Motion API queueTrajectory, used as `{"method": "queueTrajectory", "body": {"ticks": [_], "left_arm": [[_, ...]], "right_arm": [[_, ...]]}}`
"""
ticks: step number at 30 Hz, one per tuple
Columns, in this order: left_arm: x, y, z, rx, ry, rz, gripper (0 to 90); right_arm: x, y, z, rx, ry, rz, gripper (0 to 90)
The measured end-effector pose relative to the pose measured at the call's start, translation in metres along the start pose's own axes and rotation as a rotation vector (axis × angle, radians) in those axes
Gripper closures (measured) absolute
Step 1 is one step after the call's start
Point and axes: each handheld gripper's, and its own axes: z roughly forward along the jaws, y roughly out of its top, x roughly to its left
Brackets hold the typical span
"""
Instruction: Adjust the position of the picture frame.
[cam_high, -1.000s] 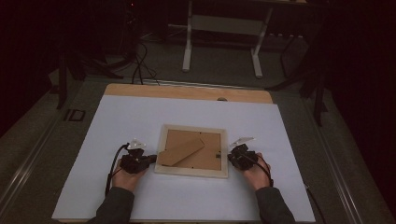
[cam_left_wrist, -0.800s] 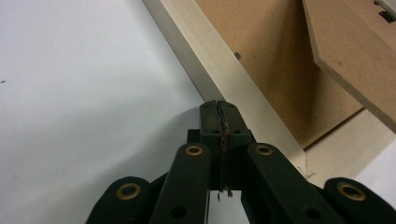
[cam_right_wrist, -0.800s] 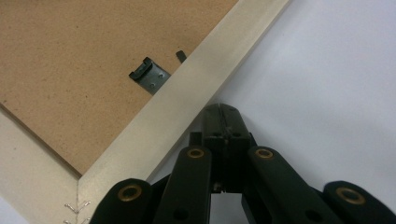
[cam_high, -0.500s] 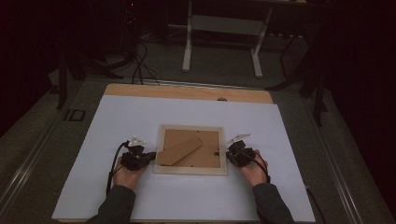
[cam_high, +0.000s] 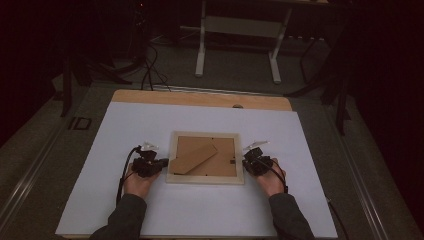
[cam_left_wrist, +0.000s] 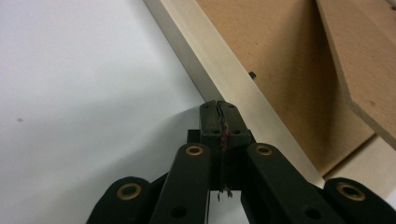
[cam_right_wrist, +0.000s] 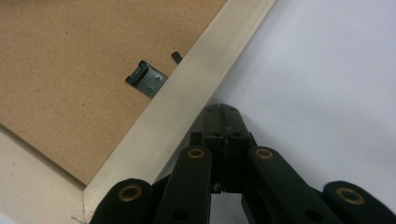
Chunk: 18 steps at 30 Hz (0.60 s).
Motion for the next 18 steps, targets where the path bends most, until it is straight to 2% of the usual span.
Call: {"method": "queueTrajectory", "body": {"ticks": [5,9,14,18], "left_arm": [[0.007,-0.001,-0.001,-0.023,0.012,-0.056,90.0],[0.009,-0.002,-0.003,-0.021,0.024,-0.052,90.0],[0.012,-0.003,-0.003,-0.024,0.009,-0.046,90.0],[0.013,-0.004,-0.004,-0.031,0.008,-0.031,90.0]], "right_arm": [[0.005,0.003,0.002,-0.003,0.007,-0.016,90.0],[0.007,0.008,0.006,-0.009,0.002,-0.005,90.0],[0.008,0.009,0.007,-0.012,0.007,0.001,90.0],[0.004,0.007,0.007,-0.032,0.042,0.022,90.0]]}}
